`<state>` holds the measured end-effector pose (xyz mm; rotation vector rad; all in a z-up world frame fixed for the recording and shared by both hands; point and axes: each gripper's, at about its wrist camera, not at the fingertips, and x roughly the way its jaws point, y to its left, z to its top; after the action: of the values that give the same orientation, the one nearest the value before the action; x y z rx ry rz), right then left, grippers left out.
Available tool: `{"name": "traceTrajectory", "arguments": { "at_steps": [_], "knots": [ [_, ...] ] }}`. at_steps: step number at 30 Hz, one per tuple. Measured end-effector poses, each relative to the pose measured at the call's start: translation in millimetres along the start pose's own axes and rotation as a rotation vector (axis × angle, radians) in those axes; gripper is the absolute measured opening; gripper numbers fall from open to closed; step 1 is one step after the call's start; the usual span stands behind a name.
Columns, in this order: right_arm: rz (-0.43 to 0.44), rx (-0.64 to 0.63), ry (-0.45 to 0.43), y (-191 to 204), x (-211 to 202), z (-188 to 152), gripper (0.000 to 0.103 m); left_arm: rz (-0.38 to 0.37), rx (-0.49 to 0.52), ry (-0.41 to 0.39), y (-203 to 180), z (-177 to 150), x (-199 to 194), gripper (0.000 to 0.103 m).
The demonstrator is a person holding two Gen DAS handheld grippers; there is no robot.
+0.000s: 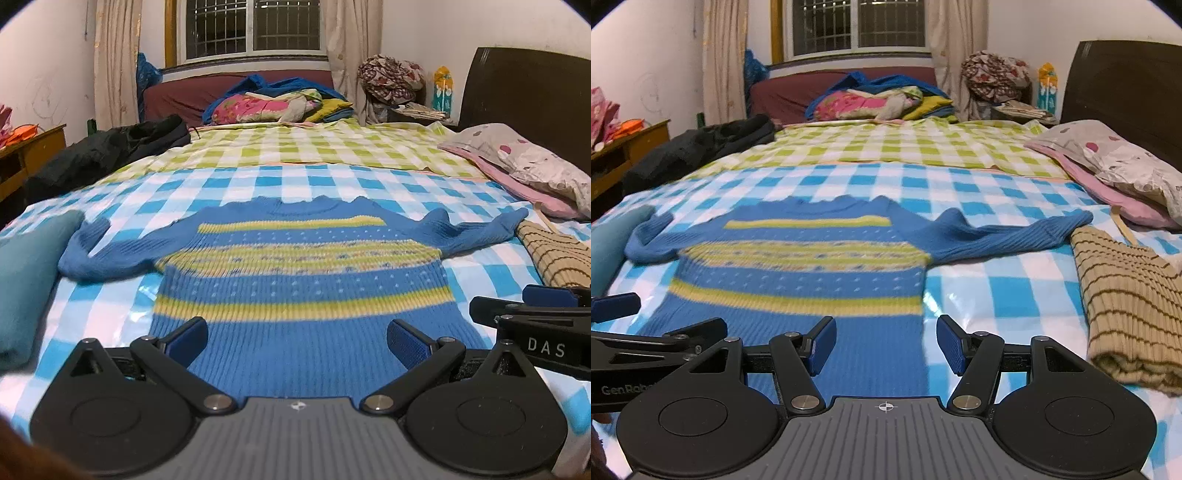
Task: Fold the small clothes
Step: 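Grasp the sweater sleeve cuff with the right gripper and lift it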
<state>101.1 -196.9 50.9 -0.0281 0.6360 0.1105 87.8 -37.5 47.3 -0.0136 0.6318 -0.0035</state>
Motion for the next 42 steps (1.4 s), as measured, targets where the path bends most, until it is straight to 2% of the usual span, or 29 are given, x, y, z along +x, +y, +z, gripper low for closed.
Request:
{"name": "traceTrajectory", "arguments": {
  "at_steps": [6, 13, 19, 24, 30, 34, 37, 40, 41, 42],
  "knots": [
    [-0.02, 0.04, -0.007, -29.3, 26.3, 12.3, 0.06, -0.019, 0.001, 0.018, -19.9, 21.0, 25.5, 0.103],
    [-0.1, 0.178, -0.011, -103.1, 63.3, 31.3, 0.058, -0.075, 0.035, -0.007, -68.0, 53.7, 67.4, 0.103],
    [-0.189, 0.333, -0.053, -175.1, 86.6, 60.6, 0.058, -0.133, 0.039, -0.036, -103.8, 79.1, 96.2, 0.103],
    [-0.196, 0.444, -0.057, -215.8, 116.9, 83.2, 0.055, -0.16, 0.047, -0.05, -125.2, 90.6, 115.5, 0.103],
    [-0.21, 0.491, -0.058, -234.2, 150.0, 107.1, 0.054, -0.18, 0.043, -0.057, -142.4, 93.4, 133.1, 0.103],
    [-0.222, 0.473, -0.041, -231.6, 172.3, 116.8, 0.052, -0.192, 0.011, -0.031, -146.4, 90.0, 144.5, 0.103],
    [-0.21, 0.469, -0.003, -228.9, 189.8, 117.0, 0.049, -0.186, 0.015, -0.022, -148.3, 86.0, 149.4, 0.103],
    [-0.269, 0.434, 0.043, -229.6, 206.5, 110.7, 0.049, -0.167, 0.032, -0.03, -150.1, 82.0, 150.0, 0.103],
    [-0.287, 0.425, 0.06, -231.4, 210.7, 106.9, 0.047, -0.16, 0.034, -0.033, -149.8, 81.3, 149.4, 0.103],
    [-0.291, 0.417, 0.078, -233.4, 214.1, 102.3, 0.039, -0.155, 0.037, -0.036, -149.4, 80.1, 148.5, 0.103]
  ]
}}
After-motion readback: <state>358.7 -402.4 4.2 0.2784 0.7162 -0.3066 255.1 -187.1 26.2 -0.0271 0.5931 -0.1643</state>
